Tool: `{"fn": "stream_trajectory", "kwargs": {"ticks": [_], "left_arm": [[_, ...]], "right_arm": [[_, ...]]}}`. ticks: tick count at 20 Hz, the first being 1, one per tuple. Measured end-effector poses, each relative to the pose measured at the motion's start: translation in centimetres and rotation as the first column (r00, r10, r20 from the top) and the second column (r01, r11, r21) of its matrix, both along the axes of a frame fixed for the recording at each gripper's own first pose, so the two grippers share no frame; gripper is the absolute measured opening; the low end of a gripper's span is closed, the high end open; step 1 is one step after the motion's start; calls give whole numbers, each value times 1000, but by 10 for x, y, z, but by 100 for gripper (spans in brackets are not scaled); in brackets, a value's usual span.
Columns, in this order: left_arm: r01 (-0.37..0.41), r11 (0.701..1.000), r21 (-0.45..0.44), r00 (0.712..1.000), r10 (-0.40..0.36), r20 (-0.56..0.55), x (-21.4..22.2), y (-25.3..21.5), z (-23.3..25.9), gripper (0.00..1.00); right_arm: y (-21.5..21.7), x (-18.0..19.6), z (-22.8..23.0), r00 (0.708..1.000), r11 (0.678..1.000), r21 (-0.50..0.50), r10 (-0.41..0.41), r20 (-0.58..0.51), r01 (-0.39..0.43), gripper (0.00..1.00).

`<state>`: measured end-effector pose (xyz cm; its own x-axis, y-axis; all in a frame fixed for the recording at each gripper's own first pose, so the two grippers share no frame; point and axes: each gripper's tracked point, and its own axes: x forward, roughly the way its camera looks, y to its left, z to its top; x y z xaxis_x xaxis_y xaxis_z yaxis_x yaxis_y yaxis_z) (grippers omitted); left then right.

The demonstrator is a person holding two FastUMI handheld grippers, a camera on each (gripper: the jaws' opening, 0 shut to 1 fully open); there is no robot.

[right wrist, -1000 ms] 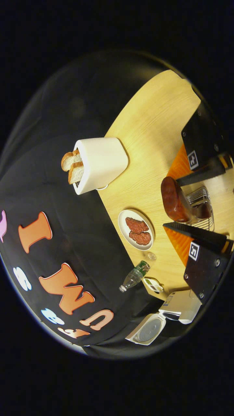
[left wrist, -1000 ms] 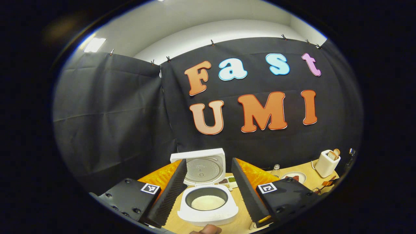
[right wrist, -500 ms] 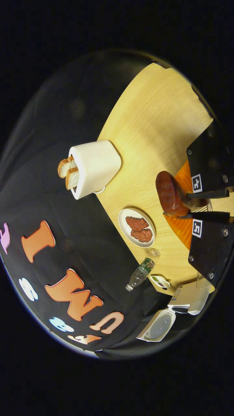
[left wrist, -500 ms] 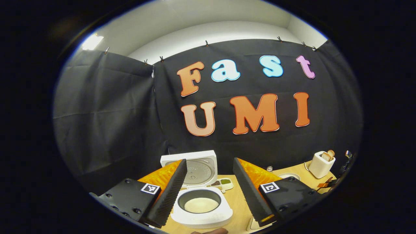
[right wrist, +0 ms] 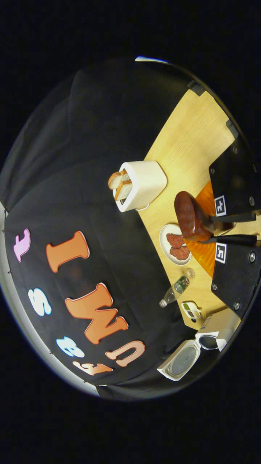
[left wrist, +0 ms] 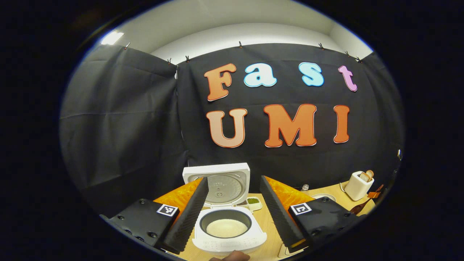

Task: Close the left gripper, press the button to open the rice cooker; take a wooden spoon from the chopstick holder with the right hand, scoop a spoonful of rice and pour it into the rice cooker, then put the wooden spoon back into the chopstick holder.

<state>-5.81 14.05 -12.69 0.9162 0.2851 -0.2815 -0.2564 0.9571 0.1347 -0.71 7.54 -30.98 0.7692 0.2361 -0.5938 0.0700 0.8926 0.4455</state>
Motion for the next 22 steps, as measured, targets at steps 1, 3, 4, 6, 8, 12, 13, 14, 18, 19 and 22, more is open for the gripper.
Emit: {"fn": "stream_trajectory", "kwargs": {"ticks": [1, 3, 4, 6, 8, 12, 13, 14, 18, 19, 22], "left_arm": [[-3, 1000, 5, 1000, 3, 0, 1, 8, -1, 97], [-3, 1000, 4, 1000, 3, -5, 2, 20, -7, 99], [9, 1000, -11, 1000, -9, -10, 3, 20, -11, 99], [16, 999, -30, 1000, -17, -21, 2, 30, -21, 100], [21, 999, -28, 999, -22, -28, 0, 44, -29, 99], [27, 998, -48, 998, -29, -48, -2, 63, -40, 100], [25, 998, -49, 998, -27, -51, -2, 68, -42, 100], [19, 999, -47, 998, -22, -56, -2, 74, -44, 100], [-8, 999, -32, 998, 6, -62, -9, 84, -44, 100], [-18, 999, -27, 998, 16, -63, -12, 86, -44, 100], [-49, 999, -15, 996, 48, -73, -22, 92, -47, 99]], "right_arm": [[9, -3, 14, 1000, 1000, 9, 13, 23, -13, 13], [28, -12, 29, 998, 999, 7, 44, 53, -45, 13], [35, -14, 30, 997, 999, -9, 52, 56, -52, 13], [52, -25, 29, 997, 998, -13, 66, 38, -65, 13], [73, -38, 40, 995, 996, -1, 92, 48, -92, 12], [117, -66, 47, 976, 977, -52, 211, 62, -208, 12], [128, -73, 43, 968, 968, -79, 244, 59, -239, 12], [137, -78, 38, 961, 957, -113, 273, 52, -266, 12], [154, -92, 13, 919, 883, -303, 390, 52, -358, 13], [158, -95, 7, 908, 864, -337, 415, 52, -375, 13], [166, -101, -12, 886, 815, -415, 462, 44, -405, 13]]}}
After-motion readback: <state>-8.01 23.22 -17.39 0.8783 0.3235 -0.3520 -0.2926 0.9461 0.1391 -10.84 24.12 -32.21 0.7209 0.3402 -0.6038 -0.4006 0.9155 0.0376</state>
